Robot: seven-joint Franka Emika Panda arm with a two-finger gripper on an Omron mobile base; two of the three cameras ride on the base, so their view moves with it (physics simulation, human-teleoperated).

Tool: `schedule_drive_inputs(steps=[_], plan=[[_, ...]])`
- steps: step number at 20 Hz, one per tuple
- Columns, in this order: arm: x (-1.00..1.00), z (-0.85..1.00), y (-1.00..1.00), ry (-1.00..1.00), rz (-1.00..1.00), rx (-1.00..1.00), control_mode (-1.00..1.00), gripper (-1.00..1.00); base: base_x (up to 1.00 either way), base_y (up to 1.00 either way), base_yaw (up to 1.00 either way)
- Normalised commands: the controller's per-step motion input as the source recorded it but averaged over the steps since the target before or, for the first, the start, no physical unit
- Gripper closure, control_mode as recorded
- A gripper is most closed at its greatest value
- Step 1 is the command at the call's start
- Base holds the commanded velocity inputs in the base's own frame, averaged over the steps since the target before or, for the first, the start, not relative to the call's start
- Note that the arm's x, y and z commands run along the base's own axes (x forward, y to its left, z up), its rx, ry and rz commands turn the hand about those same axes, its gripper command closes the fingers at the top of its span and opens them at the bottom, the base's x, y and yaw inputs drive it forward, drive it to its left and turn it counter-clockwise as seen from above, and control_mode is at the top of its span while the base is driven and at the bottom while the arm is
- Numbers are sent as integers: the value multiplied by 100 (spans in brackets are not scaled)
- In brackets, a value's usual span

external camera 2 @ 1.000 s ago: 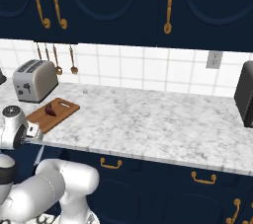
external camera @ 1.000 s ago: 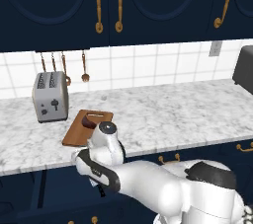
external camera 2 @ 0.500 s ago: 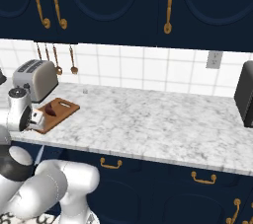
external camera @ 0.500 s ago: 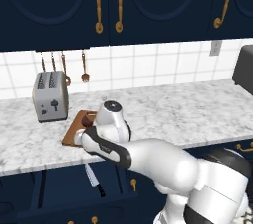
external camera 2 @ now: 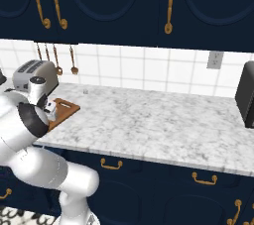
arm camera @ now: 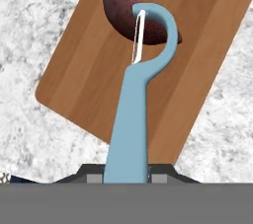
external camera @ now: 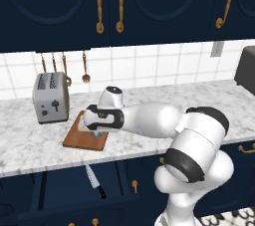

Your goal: Place the appropriate cutting tool for cutting the potato skin on the cutting board.

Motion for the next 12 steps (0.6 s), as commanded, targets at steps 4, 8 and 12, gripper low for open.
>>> schedule_drive_inputs(steps=[4, 8, 12], plan=[[20, -28, 14, 0, 0, -3, -100, 100, 0, 0, 0], [3, -39, 8, 0, 0, -5, -100, 100, 0, 0, 0], [0, -30, 0, 0, 0, 0, -100, 100, 0, 0, 0]])
